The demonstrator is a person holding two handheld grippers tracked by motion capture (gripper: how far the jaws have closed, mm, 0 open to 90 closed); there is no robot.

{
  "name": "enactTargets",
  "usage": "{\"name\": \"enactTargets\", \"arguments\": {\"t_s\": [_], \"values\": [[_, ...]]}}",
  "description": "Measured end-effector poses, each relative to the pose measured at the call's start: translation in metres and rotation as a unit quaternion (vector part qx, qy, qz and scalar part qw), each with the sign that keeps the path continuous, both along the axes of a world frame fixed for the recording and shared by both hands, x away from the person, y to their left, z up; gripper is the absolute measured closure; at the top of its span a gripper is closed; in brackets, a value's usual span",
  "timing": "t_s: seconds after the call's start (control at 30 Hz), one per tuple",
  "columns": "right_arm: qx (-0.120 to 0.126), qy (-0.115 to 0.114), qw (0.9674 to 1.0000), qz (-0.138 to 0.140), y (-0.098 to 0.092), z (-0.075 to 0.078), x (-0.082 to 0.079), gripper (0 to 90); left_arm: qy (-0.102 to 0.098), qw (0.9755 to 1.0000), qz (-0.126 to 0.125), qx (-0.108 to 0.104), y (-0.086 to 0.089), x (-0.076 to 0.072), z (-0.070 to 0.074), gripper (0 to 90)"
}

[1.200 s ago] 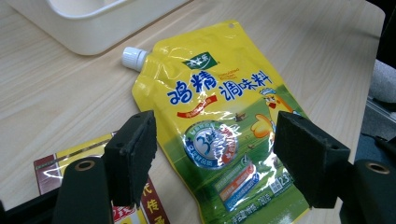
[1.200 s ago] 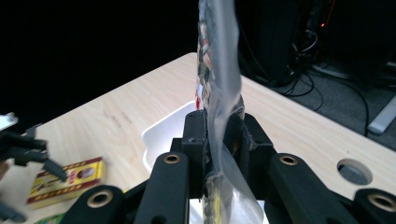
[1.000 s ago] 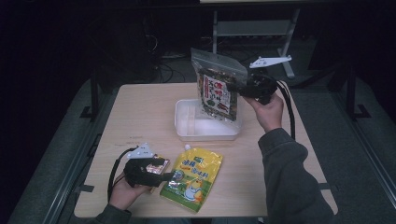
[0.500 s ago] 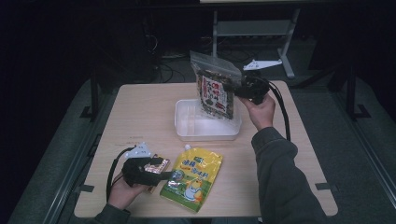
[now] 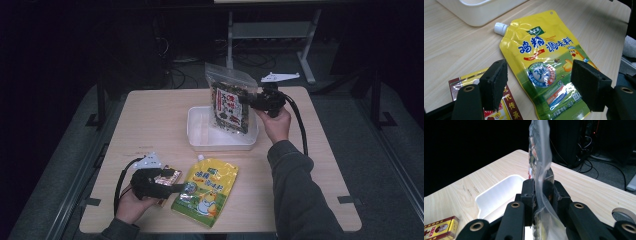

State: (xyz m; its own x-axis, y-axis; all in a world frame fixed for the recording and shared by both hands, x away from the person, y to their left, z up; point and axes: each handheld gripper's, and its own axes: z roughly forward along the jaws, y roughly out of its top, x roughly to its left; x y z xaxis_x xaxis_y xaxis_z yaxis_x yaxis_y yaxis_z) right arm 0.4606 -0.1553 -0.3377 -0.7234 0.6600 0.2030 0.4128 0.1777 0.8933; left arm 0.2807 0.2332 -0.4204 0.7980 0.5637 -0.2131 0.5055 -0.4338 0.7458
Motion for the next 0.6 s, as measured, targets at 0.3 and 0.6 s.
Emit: {"name": "enactTargets", "arguments": {"t_s": [0.3, 0.6], "values": [[0.000, 0.012, 0.9999, 0.001, -0.005, -0.003, 0.000, 72.7, -0.001, 1.0000, -0.003, 0.001, -0.002, 0.000, 0.000, 29.1], [0.003, 0.023, 0.9997, 0.001, -0.012, -0.006, -0.001, 68.8, -0.001, 1.0000, -0.005, 0.005, -0.004, 0.000, -0.001, 29.1]]}}
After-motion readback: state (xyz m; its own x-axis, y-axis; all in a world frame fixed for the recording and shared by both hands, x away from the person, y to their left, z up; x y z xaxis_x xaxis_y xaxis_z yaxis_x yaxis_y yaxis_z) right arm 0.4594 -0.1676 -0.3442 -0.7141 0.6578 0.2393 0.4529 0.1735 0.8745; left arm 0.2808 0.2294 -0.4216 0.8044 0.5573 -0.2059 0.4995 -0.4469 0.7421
